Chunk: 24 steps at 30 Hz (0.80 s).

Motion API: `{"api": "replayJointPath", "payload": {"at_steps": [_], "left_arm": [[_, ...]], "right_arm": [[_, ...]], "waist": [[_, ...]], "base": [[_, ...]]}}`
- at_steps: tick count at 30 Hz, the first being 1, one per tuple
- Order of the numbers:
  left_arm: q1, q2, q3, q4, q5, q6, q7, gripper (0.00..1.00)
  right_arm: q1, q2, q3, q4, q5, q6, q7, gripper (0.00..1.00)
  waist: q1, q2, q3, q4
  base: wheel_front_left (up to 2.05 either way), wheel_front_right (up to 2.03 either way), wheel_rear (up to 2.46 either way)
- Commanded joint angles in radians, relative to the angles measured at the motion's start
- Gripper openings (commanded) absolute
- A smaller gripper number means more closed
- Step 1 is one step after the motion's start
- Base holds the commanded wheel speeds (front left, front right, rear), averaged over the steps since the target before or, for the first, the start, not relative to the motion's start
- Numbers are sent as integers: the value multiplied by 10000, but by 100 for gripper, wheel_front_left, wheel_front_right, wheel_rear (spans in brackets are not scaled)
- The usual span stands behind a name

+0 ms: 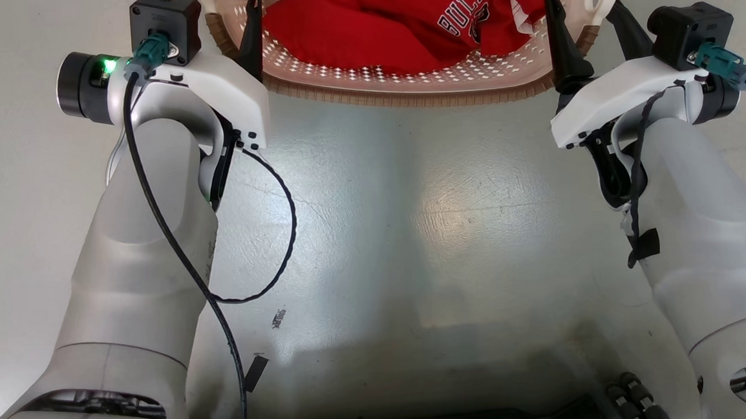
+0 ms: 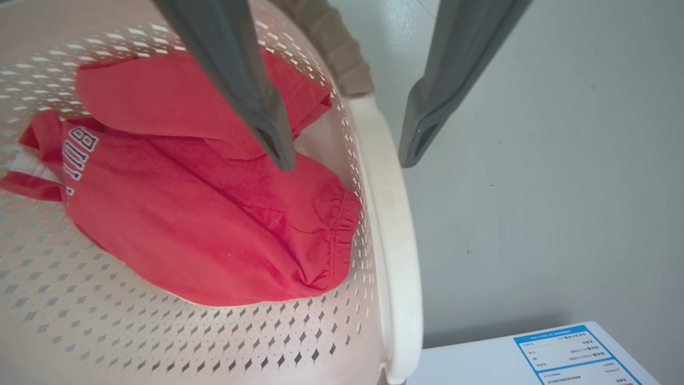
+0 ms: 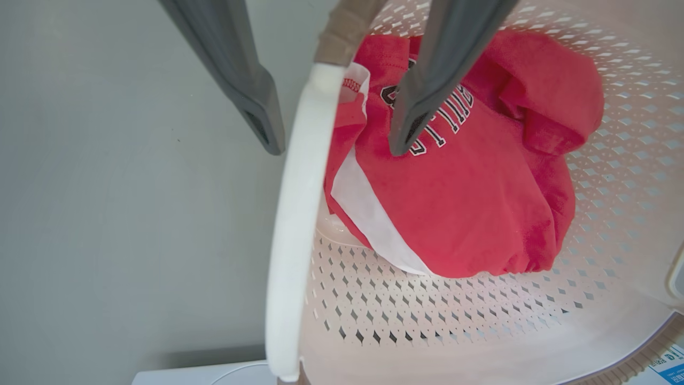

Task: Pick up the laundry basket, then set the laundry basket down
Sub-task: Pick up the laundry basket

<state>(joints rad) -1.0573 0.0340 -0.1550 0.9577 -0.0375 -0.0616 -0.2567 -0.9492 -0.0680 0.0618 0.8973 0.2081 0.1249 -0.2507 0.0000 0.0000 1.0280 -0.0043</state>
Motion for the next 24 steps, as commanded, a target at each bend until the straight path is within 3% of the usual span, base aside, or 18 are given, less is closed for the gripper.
{"api": "replayJointPath", "payload": {"at_steps": [1, 6, 7, 8, 9, 24], "left_arm": [[129, 298, 100, -117, -43, 90, -51, 100], [165, 334, 109, -62, -100, 95, -51, 100], [164, 341, 107, -47, -113, 81, -51, 16], [159, 352, 84, -20, -103, 68, -51, 0], [148, 359, 61, -5, -93, 59, -51, 0], [-61, 293, -125, 455, -228, -31, -51, 0]], "right_arm": [[133, 178, 147, -1, 106, 58, -111, 100], [106, 178, 188, 68, 160, 58, -111, 98], [100, 178, 198, 81, 184, 58, -111, 49], [94, 178, 209, 96, 206, 58, -111, 13], [88, 178, 226, 110, 230, 58, -111, 0], [50, 178, 402, 477, 366, 58, -111, 0]], "waist": [[0, 0, -4, -10], [0, 0, -14, -46], [0, 0, -14, -53], [0, 0, -16, -57], [0, 0, -16, -57], [0, 0, -215, -37]], "base": [[0, 0, 0], [0, 0, 0], [0, 0, 0], [0, 0, 0], [0, 0, 0], [0, 0, 0]]}}
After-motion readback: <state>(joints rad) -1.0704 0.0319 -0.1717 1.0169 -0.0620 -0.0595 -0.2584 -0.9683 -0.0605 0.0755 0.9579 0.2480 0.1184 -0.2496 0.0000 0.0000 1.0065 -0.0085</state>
